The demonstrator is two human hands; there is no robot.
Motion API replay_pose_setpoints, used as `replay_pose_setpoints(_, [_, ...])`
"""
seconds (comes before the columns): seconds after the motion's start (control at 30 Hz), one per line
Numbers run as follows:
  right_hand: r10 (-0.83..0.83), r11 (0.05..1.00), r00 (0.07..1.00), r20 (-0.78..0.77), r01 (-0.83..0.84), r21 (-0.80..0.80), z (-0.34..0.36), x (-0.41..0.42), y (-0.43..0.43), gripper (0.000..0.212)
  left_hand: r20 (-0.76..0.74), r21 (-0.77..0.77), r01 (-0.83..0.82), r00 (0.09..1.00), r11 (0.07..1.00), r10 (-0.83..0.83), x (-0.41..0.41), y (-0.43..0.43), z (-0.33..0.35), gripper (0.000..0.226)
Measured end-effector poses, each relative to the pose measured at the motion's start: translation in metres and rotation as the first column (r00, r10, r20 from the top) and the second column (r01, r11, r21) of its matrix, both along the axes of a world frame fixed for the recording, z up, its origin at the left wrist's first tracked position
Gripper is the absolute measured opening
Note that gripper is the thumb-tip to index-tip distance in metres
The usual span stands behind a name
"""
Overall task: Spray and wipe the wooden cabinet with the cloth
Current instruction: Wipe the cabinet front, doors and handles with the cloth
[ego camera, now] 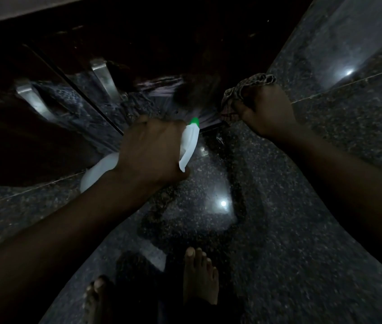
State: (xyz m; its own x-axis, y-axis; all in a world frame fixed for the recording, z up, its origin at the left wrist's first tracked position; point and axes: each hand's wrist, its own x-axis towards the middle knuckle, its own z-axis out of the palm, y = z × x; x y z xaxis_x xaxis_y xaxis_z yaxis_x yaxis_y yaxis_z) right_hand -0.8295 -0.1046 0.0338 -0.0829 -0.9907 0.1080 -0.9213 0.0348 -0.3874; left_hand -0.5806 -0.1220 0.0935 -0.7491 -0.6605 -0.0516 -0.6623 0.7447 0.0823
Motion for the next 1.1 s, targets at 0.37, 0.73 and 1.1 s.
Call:
replay_pose_setpoints(0.37, [0.197, 0.980, 0.980, 0.010, -0.197, -0.039, 0.020, 0.079, -0.015, 0.030, -0.051, -0.040, 0.013, 0.999, 0.999, -0.015, 0.015, 0.011, 0.004, 0.011])
replay_pose_setpoints(0.73, [0.029, 0.998, 0.997, -0.078, -0.033, -0.054, 0.026, 0.034, -0.007, 0.035, 0.007, -0.052, -0.008, 1.000, 0.999, 0.008, 0.029, 0.009, 0.011, 0.029])
replay_pose_setpoints(1.1, [0.273, 0.954, 0.939, -0.209, -0.293, -0.068, 0.046, 0.108, -0.022, 0.034, -0.108, 0.012, -0.070, 0.992, 0.997, 0.071, 0.054, 0.013, 0.022, 0.018])
